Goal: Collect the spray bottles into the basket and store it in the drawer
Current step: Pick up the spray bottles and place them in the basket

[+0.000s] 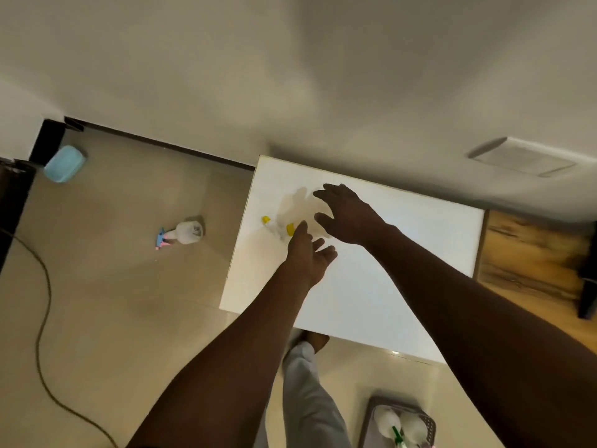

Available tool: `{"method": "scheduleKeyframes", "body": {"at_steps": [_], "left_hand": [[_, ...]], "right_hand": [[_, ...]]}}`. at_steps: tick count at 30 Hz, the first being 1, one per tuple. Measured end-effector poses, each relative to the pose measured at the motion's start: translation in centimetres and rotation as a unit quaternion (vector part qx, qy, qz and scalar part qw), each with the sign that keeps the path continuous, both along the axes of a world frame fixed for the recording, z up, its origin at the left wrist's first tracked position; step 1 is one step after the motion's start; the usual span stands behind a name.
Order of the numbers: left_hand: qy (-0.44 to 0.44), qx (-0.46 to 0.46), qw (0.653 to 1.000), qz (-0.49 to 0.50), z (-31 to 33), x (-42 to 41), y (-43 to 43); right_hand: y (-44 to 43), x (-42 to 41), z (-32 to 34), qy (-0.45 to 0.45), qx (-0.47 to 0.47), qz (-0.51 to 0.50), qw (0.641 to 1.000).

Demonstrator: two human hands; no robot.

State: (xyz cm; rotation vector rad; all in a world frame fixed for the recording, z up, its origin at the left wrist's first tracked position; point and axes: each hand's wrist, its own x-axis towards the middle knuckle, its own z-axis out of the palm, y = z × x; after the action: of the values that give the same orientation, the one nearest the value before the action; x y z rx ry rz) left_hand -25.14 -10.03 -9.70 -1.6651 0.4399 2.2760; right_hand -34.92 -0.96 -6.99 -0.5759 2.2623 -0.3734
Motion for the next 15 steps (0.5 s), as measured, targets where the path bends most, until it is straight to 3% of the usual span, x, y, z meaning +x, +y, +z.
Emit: {"method": "scheduleKeyframes", "body": {"at_steps": [3, 8, 15], "left_hand": [[0.017, 0.017, 0.999, 0.03, -1.6, -1.0, 0.2], [0.026, 0.023, 0.997, 0.07, -2.8, -0.8, 0.4], [0.055, -0.067, 0.996, 0.004, 0.9, 2.2, 0.6]], "right_hand": [[-0.9, -0.6, -1.6, -0.022, 0.045, 0.028, 0.998], [-0.4, 0.6, -2.5, -0.012, 0.043, -0.004, 0.999], [2.4, 5.6, 0.2, -0.004, -0.075, -0.149, 0.986]]}}
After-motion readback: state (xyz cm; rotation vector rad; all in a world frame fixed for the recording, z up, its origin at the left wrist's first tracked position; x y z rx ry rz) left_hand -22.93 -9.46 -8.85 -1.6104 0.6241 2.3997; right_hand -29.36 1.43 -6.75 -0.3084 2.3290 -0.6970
